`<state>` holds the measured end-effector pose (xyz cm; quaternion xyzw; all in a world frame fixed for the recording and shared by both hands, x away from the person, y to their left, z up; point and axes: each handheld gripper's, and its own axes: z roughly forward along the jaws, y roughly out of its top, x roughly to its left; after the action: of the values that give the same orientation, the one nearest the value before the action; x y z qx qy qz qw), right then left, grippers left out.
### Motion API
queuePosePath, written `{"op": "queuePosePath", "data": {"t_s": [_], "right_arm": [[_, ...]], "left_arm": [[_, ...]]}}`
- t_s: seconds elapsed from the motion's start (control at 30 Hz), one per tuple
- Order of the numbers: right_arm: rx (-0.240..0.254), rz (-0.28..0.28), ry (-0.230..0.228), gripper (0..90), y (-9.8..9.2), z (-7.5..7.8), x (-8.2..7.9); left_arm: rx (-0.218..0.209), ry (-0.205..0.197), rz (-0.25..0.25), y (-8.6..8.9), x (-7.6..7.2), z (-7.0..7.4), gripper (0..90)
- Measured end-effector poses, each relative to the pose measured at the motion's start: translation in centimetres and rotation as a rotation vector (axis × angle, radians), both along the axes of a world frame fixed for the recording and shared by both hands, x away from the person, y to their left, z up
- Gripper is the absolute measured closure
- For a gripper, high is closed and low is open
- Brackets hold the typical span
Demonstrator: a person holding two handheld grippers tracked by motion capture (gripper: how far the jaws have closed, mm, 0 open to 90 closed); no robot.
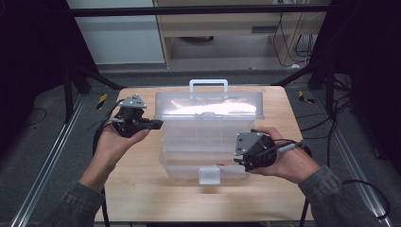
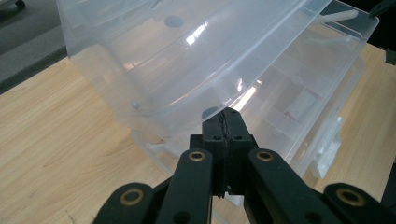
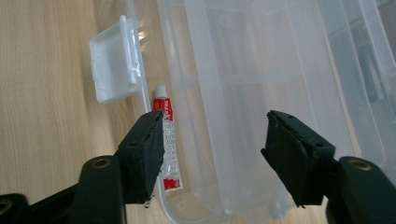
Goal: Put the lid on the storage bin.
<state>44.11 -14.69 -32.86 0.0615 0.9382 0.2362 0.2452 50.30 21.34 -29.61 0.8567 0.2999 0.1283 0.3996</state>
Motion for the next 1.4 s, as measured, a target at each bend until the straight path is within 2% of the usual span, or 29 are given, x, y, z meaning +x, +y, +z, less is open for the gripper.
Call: {"op": "queuePosePath", "data": {"t_s": [0.1, 0.2, 0.3, 0.6, 0.83, 1.1, 1.4], "right_arm": [[0.021, -0.032, -0.009, 31.9, -1.0, -0.1, -0.4], [0.037, -0.069, -0.016, 28.6, -2.2, -0.2, -0.8], [0.085, -0.115, 0.0, 26.8, -3.8, -0.3, -1.1], [0.118, -0.193, 0.002, 20.6, -6.1, -0.8, -1.3], [0.116, -0.225, 0.004, 19.7, -7.0, -1.0, -1.1], [0.112, -0.247, 0.006, 19.6, -7.6, -1.3, -0.9], [0.113, -0.263, 0.007, 19.5, -8.1, -1.4, -0.8]], "left_arm": [[-0.002, -0.006, -0.008, 0.0, -0.2, -0.3, 89.5], [-0.002, 0.005, -0.011, 0.1, -0.6, -0.6, 89.5], [-0.003, 0.006, -0.012, 0.1, -0.9, -0.8, 89.5], [-0.006, 0.01, -0.022, 0.0, -1.7, -1.6, 89.5], [0.0, 0.012, -0.038, -0.2, -2.3, -2.3, 89.5], [-0.019, 0.027, -0.041, 0.1, -3.0, -3.4, 89.5], [-0.029, 0.023, -0.035, 0.7, -3.7, -4.0, 89.5]]}}
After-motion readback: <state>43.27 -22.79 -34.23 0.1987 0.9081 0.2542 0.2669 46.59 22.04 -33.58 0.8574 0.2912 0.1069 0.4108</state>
